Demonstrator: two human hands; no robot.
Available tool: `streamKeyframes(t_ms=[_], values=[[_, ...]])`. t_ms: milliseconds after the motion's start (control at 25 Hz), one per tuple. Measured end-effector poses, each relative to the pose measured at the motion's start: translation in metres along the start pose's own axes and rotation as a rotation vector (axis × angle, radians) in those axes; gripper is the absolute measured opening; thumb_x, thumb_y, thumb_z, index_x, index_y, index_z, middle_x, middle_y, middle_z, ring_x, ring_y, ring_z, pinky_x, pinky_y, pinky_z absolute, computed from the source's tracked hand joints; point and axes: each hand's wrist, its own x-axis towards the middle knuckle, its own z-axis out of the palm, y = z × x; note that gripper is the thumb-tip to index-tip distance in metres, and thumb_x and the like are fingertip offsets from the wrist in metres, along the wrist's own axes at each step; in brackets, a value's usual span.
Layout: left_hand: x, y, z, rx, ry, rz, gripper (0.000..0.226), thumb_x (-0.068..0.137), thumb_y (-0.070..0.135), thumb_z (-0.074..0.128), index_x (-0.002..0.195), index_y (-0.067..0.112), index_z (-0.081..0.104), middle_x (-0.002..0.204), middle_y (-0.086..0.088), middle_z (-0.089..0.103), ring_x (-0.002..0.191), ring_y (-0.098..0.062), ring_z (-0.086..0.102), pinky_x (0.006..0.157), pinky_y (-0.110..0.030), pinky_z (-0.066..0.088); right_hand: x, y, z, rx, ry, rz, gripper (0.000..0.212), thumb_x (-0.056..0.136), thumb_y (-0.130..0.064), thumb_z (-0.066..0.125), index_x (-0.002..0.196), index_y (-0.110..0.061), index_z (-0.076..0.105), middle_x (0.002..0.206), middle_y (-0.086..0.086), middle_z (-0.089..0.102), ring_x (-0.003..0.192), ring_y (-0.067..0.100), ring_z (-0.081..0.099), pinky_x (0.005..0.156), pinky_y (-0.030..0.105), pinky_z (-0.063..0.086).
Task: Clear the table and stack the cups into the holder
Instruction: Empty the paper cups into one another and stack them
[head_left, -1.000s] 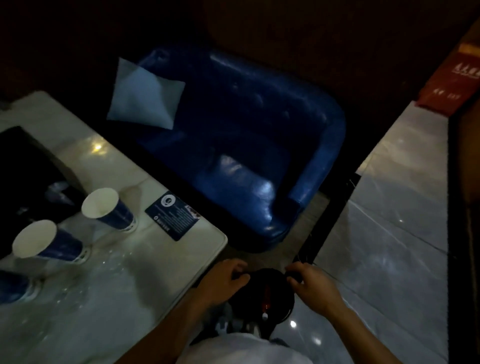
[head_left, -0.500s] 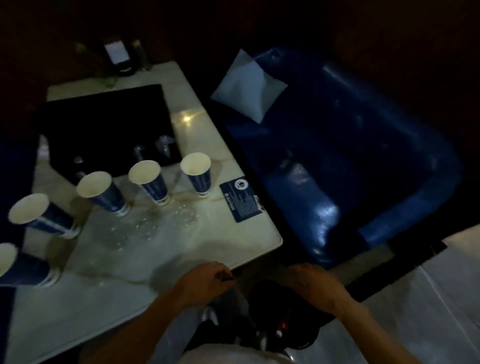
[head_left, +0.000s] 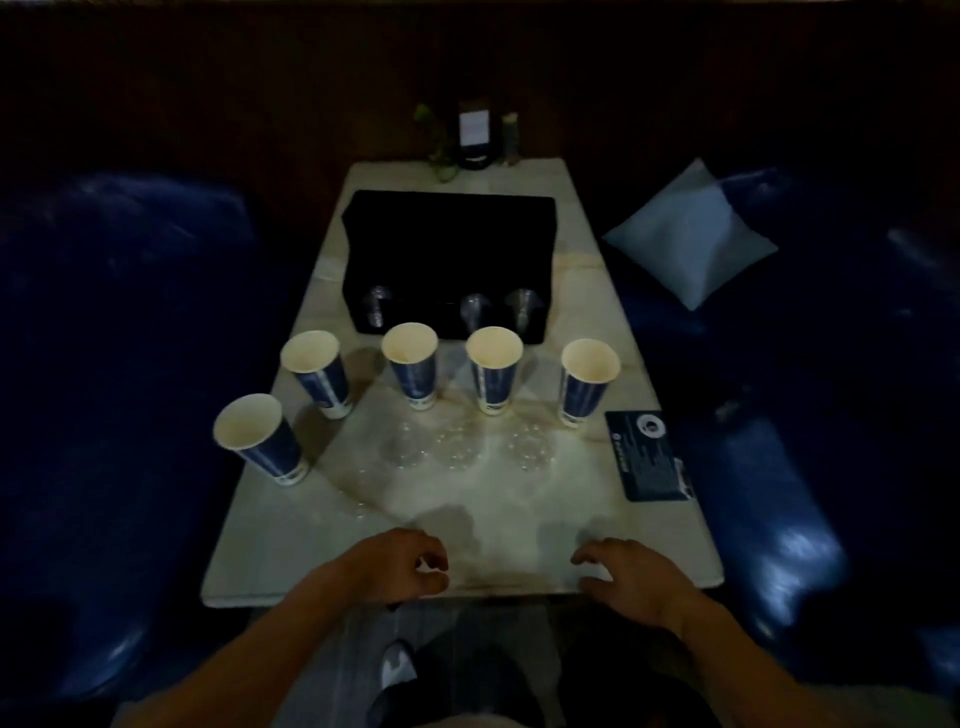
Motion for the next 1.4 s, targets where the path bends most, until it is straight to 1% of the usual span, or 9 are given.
streamKeyframes(t_ms=[80,320,520,720,880,1040,1120,1200,1400], values=[[-0.013,-0.028,-0.009,-0.003,-0.005,-0.053,0.034,0.084,0.053,0.059,0.114,0.037,0.062,0.121,0.009,0.061,0.099,-0.005,0.056,0.085,-0.021,0.043,0.023,-0.027,0.004,-0.021,-0.03,-0.03,0.04,0.093,-0.045,0.052,0.131,-0.033,0.051,0.139,-0.005,0.052,0.123,0.014,0.048,0.098,0.023,0.037],[-0.043,-0.099,-0.041,0.047,0.051,-0.12,0.041,0.088,0.052,0.054,0.126,0.036,0.054,0.132,0.008,0.055,0.117,-0.014,0.054,0.1,-0.031,0.043,0.083,-0.107,0.011,-0.103,-0.034,-0.122,0.039,0.093,-0.045,0.05,0.132,-0.036,0.049,0.139,-0.005,0.052,0.122,0.015,0.048,0.1,0.029,0.04],[-0.059,-0.153,-0.064,0.126,0.228,-0.057,0.048,0.09,0.054,0.051,0.134,0.035,0.049,0.141,0.009,0.048,0.126,-0.016,0.047,0.102,-0.032,0.039,0.13,-0.17,0.017,-0.109,0.061,-0.227,0.038,0.095,-0.044,0.049,0.133,-0.036,0.049,0.141,-0.008,0.049,0.124,0.013,0.046,0.1,0.028,0.039],[-0.056,-0.169,-0.066,0.19,0.348,0.067,0.062,0.087,0.054,0.05,0.143,0.031,0.038,0.148,0.005,0.039,0.132,-0.016,0.04,0.107,-0.032,0.036,0.16,-0.205,0.022,-0.063,0.211,-0.242,0.044,0.095,-0.039,0.051,0.138,-0.032,0.045,0.143,-0.006,0.047,0.127,0.015,0.044,0.103,0.03,0.039],[-0.051,-0.162,-0.069,0.221,0.645,0.229,0.059,0.077,0.048,0.062,0.13,0.026,0.05,0.13,0.002,0.057,0.116,-0.015,0.052,0.094,-0.03,0.049,0.182,-0.23,0.015,-0.033,0.353,-0.322,0.048,0.092,-0.041,0.057,0.138,-0.031,0.047,0.141,-0.003,0.049,0.127,0.019,0.045,0.101,0.035,0.043],[-0.043,-0.172,-0.09,0.344,0.899,0.272,0.057,0.082,0.049,0.063,0.13,0.02,0.054,0.132,-0.004,0.058,0.125,-0.021,0.049,0.106,-0.037,0.038,0.226,-0.263,-0.018,-0.129,0.461,-0.47,0.064,0.086,-0.044,0.063,0.142,-0.03,0.038,0.146,0.002,0.042,0.132,0.025,0.043,0.1,0.04,0.045],[-0.041,-0.176,-0.107,0.403,0.858,0.16,0.062,0.084,0.055,0.06,0.136,0.022,0.051,0.14,-0.007,0.053,0.133,-0.026,0.044,0.11,-0.046,0.038,0.253,-0.281,-0.035,-0.172,0.432,-0.488,0.076,0.082,-0.049,0.065,0.146,-0.034,0.026,0.153,0.001,0.031,0.138,0.027,0.033,0.105,0.045,0.041],[-0.039,-0.176,-0.124,0.438,0.752,0.024,0.071,0.083,0.061,0.055,0.143,0.027,0.038,0.15,-0.009,0.042,0.141,-0.031,0.034,0.114,-0.052,0.031,0.28,-0.296,-0.049,-0.244,0.409,-0.508,0.087,0.078,-0.053,0.067,0.147,-0.038,0.018,0.157,0.002,0.021,0.143,0.029,0.021,0.11,0.051,0.036],[-0.028,-0.185,-0.144,0.311,0.526,-0.187,0.089,0.08,0.07,0.051,0.15,0.041,0.005,0.163,-0.004,0.003,0.149,-0.033,-0.002,0.121,-0.055,0.009,0.33,-0.317,-0.059,-0.386,0.277,-0.542,0.105,0.066,-0.068,0.067,0.141,-0.06,-0.006,0.162,-0.003,-0.004,0.146,0.039,0.0,0.11,0.062,0.024]])
